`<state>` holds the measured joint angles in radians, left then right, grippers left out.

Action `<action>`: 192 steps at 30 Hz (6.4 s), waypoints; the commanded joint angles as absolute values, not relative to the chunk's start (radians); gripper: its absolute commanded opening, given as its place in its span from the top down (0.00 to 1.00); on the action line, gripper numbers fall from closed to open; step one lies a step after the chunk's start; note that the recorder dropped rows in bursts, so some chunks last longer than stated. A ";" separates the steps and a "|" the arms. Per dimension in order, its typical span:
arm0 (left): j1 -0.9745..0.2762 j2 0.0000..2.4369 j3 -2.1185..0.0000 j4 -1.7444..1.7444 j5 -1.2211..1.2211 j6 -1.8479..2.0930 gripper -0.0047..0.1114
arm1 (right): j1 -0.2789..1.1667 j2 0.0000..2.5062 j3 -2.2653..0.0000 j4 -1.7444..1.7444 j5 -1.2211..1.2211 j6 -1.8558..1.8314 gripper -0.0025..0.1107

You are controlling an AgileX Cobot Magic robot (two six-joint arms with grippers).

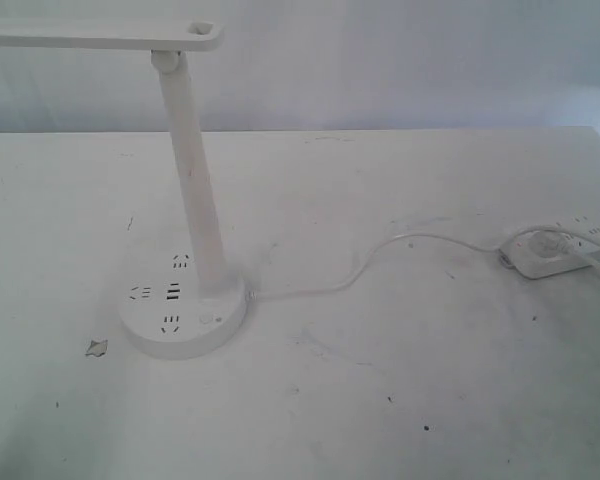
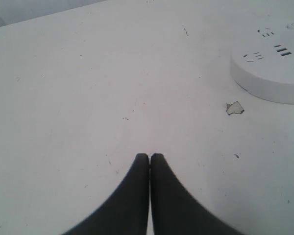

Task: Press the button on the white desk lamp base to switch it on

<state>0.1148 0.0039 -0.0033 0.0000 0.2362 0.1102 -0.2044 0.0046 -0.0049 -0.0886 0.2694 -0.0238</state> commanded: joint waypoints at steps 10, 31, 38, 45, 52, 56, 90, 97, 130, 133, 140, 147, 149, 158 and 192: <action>0.117 0.000 0.000 -0.006 0.235 0.109 0.96 | -0.210 0.000 0.000 -0.115 -0.199 0.111 0.98; 0.117 0.000 0.000 -0.006 0.235 0.109 0.96 | -0.210 0.000 0.000 -0.041 -0.889 0.658 0.98; 0.117 0.000 0.000 -0.006 0.235 0.109 0.96 | -0.210 0.000 0.000 -0.034 -0.987 0.740 0.98; 0.117 0.000 0.000 -0.006 0.235 0.109 0.96 | -0.210 0.000 -0.033 0.108 -1.013 0.740 0.98; 0.117 0.000 0.000 -0.006 0.235 0.109 0.96 | -0.210 0.008 -0.116 0.233 -0.903 0.736 0.98; 0.117 0.000 0.000 -0.006 0.235 0.109 0.96 | -0.210 0.159 -0.227 0.201 -0.880 0.794 0.98; 0.117 0.000 0.000 -0.006 0.235 0.109 0.96 | 0.139 1.181 -0.692 -1.744 -1.004 1.519 0.89; 0.117 0.000 0.000 -0.006 0.235 0.109 0.96 | 0.407 1.379 -0.673 -1.744 -0.700 1.242 0.83; 0.117 0.000 0.000 -0.006 0.235 0.109 0.96 | 0.590 1.852 -0.711 -0.264 -0.812 0.680 0.98; 0.117 0.000 0.000 -0.006 0.235 0.109 0.96 | 0.590 1.876 -0.729 -0.304 -0.809 0.674 0.98; 0.117 0.000 0.000 -0.006 0.235 0.109 0.96 | 0.597 1.932 -0.828 -0.480 -0.663 0.656 0.98; 0.117 0.000 0.000 -0.006 0.235 0.109 0.96 | 0.628 1.969 -0.944 -0.499 -0.378 0.657 0.98; 0.117 0.000 0.000 -0.006 0.235 0.109 0.96 | 0.635 1.978 -0.971 -0.499 -0.334 0.670 0.98; 0.117 0.000 0.000 -0.006 0.235 0.109 0.96 | 0.667 2.027 -1.073 -0.494 -0.239 0.688 0.98; 0.117 0.000 0.000 -0.006 0.235 0.109 0.96 | 0.757 1.837 -1.018 -0.509 -0.018 0.639 0.98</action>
<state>0.1148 0.0039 -0.0033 0.0000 0.2362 0.1102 0.7307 1.8880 -1.0428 -0.4989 -0.0462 0.6789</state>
